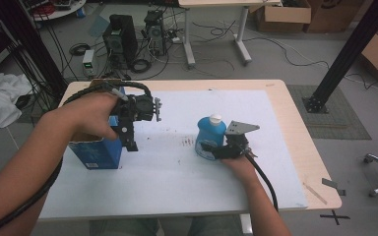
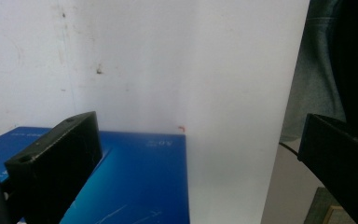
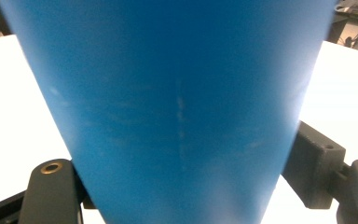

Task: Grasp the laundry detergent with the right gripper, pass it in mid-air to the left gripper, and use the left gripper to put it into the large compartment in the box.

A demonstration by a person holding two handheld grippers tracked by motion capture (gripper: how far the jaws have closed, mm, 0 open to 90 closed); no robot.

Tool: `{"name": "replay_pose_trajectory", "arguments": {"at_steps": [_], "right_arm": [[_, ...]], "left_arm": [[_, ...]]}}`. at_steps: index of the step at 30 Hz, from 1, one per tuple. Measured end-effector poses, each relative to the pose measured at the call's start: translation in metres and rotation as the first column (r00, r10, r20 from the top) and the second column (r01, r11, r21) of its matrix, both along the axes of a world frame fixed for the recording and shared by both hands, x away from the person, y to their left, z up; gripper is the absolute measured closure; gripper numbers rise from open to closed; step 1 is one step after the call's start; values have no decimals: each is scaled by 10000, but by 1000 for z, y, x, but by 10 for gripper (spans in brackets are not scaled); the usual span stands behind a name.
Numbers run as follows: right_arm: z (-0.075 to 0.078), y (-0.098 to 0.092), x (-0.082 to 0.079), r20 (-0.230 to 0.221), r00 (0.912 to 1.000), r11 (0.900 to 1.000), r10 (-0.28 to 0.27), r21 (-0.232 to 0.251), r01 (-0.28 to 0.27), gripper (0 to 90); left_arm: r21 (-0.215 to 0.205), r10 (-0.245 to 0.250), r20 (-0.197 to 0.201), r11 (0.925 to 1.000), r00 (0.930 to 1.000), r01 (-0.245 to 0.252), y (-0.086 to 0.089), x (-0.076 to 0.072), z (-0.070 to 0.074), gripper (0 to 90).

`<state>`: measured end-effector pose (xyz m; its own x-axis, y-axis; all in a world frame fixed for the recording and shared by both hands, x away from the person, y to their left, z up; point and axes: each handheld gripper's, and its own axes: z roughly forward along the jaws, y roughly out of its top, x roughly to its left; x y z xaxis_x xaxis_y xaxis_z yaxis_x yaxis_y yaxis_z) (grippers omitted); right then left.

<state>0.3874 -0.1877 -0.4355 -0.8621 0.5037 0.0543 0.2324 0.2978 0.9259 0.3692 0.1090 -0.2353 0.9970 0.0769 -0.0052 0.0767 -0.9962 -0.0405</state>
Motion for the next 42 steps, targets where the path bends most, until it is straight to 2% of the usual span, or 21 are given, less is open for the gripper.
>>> {"name": "replay_pose_trajectory", "arguments": {"at_steps": [14, 18, 23, 28, 32, 36, 39, 42], "right_arm": [[-5, 3, -3, 40, 10000, 10000, 53, 54, -53, 344], [-5, 3, -3, 97, 9996, 9996, 275, 116, -276, 416], [-5, 3, -5, 212, 9995, 9997, 249, 73, -250, 434], [-2, 2, -3, 61, 9992, 9992, 394, 59, -395, 441], [7, -1, -6, 179, 9980, 9979, 602, 221, -606, 443], [24, 1, -11, 338, 9932, 9937, 1115, -115, -1111, 443], [37, 4, -15, 297, 9845, 9847, 1730, -272, -1722, 442], [46, 10, -21, 383, 9735, 9728, 2255, -628, -2229, 442]], "left_arm": [[-46, 64, -11, 10000, 10000, -64, 3, 1, -2, 1], [-38, 73, -13, 10000, 10000, -73, 3, 1, -3, 1], [-52, 14, -39, 10000, 10000, -15, 1, 1, -3, 1], [-52, 22, -26, 10000, 10000, -22, 0, 2, -3, 1], [11, -24, -38, 10000, 10000, 24, -2, 3, -2, 1], [-11, -98, 22, 10000, 10000, 98, -4, 2, 0, 1], [27, -116, 47, 9999, 9999, 116, -7, 2, 2, 1], [72, -164, 62, 9998, 9998, 163, -9, 1, 3, 1]]}}
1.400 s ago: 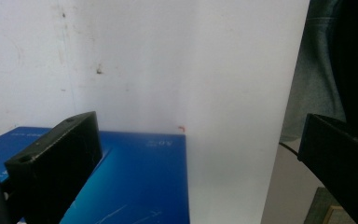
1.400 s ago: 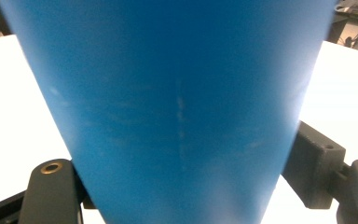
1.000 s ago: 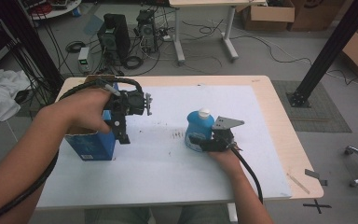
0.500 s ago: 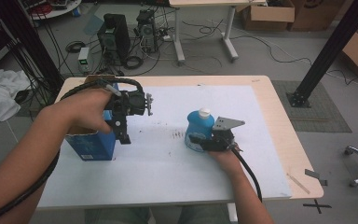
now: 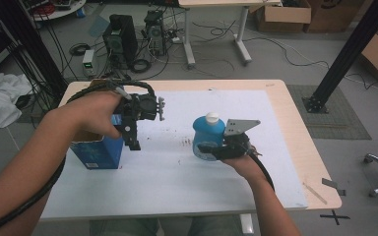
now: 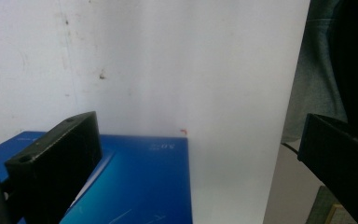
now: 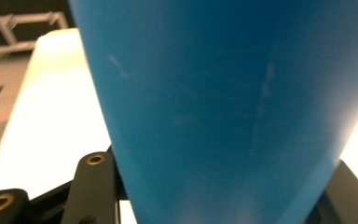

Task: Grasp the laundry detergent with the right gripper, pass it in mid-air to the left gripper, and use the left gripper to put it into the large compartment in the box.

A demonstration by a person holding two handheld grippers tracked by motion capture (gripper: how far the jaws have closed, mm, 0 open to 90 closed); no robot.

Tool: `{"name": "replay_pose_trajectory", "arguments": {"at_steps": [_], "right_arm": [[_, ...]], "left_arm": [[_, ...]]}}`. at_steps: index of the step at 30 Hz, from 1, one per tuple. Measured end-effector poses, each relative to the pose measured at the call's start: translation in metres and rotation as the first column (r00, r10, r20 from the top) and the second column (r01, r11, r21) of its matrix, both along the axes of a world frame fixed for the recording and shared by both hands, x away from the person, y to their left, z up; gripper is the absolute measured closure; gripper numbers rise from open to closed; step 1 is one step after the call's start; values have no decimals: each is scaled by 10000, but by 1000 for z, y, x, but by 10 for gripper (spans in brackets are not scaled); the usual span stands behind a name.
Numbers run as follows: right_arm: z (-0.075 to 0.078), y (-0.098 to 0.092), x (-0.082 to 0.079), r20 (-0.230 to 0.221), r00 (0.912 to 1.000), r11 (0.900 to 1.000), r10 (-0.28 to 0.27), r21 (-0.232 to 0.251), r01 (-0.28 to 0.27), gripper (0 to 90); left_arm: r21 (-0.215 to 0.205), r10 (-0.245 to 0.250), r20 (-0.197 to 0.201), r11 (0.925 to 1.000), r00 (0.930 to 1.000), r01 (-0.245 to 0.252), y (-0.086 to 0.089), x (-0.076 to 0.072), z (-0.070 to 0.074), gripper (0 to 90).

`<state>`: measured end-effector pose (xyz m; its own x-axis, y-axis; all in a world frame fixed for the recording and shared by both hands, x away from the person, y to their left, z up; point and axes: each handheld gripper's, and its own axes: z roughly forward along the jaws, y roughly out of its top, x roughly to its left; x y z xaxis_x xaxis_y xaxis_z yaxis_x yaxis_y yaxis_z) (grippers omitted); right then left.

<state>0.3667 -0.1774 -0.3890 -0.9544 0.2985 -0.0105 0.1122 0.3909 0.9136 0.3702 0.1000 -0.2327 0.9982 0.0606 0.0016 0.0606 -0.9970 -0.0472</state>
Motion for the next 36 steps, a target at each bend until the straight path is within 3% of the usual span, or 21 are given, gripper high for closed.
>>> {"name": "replay_pose_trajectory", "arguments": {"at_steps": [3, 7, 12, 24, 36], "right_arm": [[6, 6, -5, 42, 9982, 9981, 601, -161, -601, 442], [7, 15, -11, -172, 9849, 9849, 1725, -113, -1727, 442], [5, 31, -20, -154, 9708, 9700, 2394, -391, -2398, 442], [-4, 67, -22, -328, 9578, 9583, 2855, 7, -2856, 444], [-3, 100, -19, -339, 9553, 9559, 2937, 188, -2932, 447]], "left_arm": [[18, -1, 51, 10000, 10000, 1, -2, 0, 1, 1], [-30, -32, 53, 10000, 10000, 32, -5, -1, 2, 1], [99, -156, -17, 9998, 9999, 157, -11, -4, -2, 1], [154, -411, -70, 9990, 9991, 412, -19, -15, -2, 1], [75, -501, -29, 9987, 9987, 502, -24, -22, 4, 1]]}}
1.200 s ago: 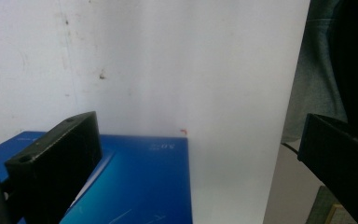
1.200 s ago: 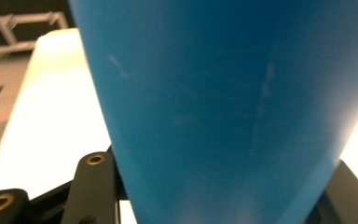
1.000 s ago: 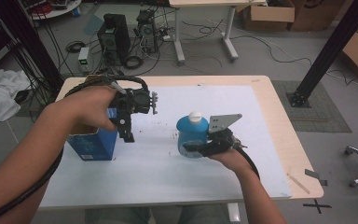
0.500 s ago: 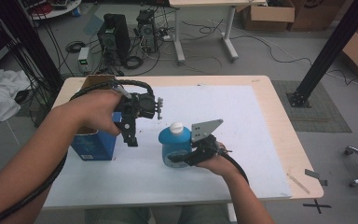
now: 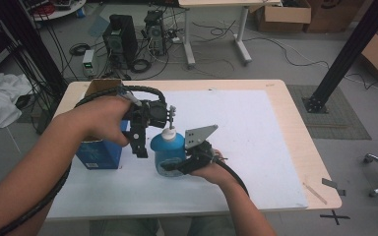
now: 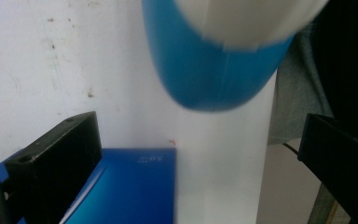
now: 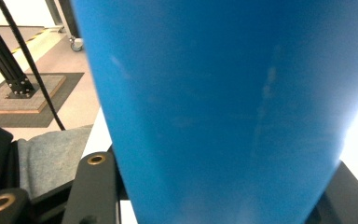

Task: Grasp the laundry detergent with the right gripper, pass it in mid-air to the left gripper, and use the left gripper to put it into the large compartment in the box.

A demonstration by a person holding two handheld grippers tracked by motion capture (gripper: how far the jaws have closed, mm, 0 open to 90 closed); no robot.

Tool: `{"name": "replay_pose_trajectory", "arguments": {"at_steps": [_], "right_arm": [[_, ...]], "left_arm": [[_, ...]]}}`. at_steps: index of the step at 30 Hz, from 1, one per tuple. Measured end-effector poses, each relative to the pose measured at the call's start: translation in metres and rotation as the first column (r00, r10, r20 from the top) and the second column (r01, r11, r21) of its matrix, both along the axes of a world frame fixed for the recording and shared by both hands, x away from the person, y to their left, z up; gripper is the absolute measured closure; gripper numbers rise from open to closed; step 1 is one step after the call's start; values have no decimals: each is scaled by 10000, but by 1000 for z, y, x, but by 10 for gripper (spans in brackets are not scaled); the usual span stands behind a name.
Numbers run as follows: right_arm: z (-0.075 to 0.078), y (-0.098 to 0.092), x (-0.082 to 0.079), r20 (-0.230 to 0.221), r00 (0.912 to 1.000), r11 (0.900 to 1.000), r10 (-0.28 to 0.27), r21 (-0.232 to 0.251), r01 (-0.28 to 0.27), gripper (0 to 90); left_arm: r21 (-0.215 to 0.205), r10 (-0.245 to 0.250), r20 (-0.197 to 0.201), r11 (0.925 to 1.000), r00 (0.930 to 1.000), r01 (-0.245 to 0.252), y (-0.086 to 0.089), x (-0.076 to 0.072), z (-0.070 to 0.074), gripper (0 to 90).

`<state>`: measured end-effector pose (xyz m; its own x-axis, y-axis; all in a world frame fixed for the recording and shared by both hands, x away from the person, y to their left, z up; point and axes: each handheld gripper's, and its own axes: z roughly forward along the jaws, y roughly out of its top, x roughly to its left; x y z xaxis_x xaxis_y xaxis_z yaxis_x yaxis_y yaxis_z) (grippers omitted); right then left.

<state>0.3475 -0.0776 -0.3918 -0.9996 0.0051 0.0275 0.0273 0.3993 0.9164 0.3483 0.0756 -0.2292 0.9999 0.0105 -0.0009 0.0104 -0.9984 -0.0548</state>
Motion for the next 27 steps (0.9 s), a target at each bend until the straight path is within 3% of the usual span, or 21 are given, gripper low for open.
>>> {"name": "replay_pose_trajectory", "arguments": {"at_steps": [15, 27], "right_arm": [[4, 19, 0, -25, 10000, 9999, 55, 151, -55, 447], [8, 29, -1, 41, 9998, 9994, 213, 271, -214, 448]], "left_arm": [[-385, -139, -55, 9992, 9999, 136, -10, -4, -3, 1], [-408, -286, -134, 9988, 9995, 280, -18, -4, -11, 1]]}}
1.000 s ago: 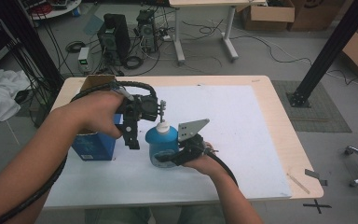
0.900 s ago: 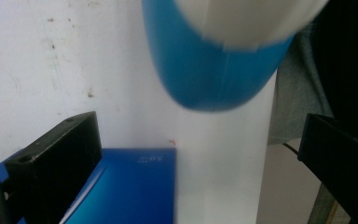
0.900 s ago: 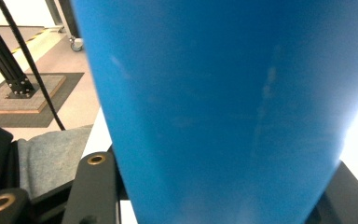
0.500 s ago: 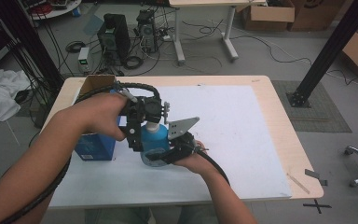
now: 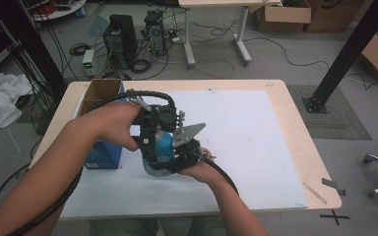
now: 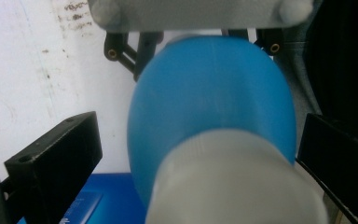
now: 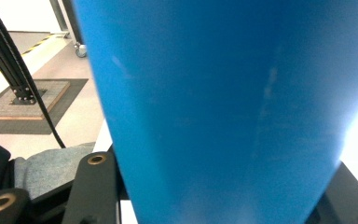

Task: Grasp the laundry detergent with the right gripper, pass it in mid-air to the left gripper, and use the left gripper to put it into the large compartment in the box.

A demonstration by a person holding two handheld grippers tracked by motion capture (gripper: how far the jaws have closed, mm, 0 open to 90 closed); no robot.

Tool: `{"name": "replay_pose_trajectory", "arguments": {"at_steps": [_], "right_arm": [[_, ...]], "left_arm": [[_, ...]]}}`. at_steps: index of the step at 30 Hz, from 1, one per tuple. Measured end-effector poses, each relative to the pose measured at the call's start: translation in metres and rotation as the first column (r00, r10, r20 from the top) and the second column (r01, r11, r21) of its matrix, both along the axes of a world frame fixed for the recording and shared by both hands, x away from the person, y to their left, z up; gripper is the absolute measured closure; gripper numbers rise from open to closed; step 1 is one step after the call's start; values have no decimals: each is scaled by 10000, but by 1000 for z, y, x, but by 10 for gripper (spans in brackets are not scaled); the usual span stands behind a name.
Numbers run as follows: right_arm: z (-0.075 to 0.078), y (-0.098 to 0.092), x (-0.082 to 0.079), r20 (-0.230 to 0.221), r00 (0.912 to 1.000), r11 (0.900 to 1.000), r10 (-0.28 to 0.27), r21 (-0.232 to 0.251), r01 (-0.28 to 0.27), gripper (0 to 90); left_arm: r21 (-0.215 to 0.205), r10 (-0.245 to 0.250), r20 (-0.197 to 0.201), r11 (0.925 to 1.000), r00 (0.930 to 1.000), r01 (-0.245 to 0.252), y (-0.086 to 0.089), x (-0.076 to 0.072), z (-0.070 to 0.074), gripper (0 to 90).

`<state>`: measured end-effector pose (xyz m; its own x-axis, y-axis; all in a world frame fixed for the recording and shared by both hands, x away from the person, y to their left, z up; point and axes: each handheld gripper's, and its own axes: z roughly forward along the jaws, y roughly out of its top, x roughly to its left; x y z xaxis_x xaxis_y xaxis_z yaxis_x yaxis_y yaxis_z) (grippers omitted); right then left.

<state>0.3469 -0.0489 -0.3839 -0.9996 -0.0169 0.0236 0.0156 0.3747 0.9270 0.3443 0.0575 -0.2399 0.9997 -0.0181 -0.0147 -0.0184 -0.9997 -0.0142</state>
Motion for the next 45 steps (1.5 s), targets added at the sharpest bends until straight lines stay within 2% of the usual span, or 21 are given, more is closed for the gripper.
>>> {"name": "replay_pose_trajectory", "arguments": {"at_steps": [7, 11, 12, 14, 17, 24, 32, 34, 36, 45], "right_arm": [[0, 2, 1, -42, 10000, 10000, 21, 1, -21, 448], [0, 2, 1, -58, 10000, 10000, -1, -6, 1, 448], [0, 2, 1, -86, 10000, 10000, -5, -10, 5, 448], [0, 2, 1, -119, 9999, 10000, 0, -17, 0, 448], [0, 2, 2, -84, 10000, 10000, -27, 46, 27, 448], [0, 3, 2, -143, 9999, 10000, -28, 41, 29, 448], [-1, 3, 2, -101, 9999, 10000, -22, -2, 22, 449], [-1, 3, 2, -160, 9999, 10000, -16, 26, 16, 449], [-1, 3, 1, -326, 9995, 10000, -55, -54, 53, 449], [-3, 5, 2, -312, 9995, 10000, -26, -84, 23, 449]], "left_arm": [[84, 77, 26, 9999, 10000, -77, 1, 0, -2, 19], [110, 74, 205, 9999, 9998, -76, 1, 1, -3, 31], [126, 80, 237, 9999, 9997, -83, 1, 0, -2, 44], [73, 36, 295, 10000, 9996, -38, 2, 0, -2, 133], [88, 7, 329, 10000, 9995, -10, 2, 0, -2, 154], [116, 0, 350, 9999, 9994, -4, 1, 0, -2, 172], [186, 52, 378, 9998, 9993, -59, 1, -1, -3, 241], [162, 64, 553, 9998, 9984, -73, 1, -1, -3, 244], [192, 63, 489, 9998, 9988, -72, 2, -1, -2, 250], [203, 140, 596, 9997, 9981, -152, 4, -1, -1, 280]]}}
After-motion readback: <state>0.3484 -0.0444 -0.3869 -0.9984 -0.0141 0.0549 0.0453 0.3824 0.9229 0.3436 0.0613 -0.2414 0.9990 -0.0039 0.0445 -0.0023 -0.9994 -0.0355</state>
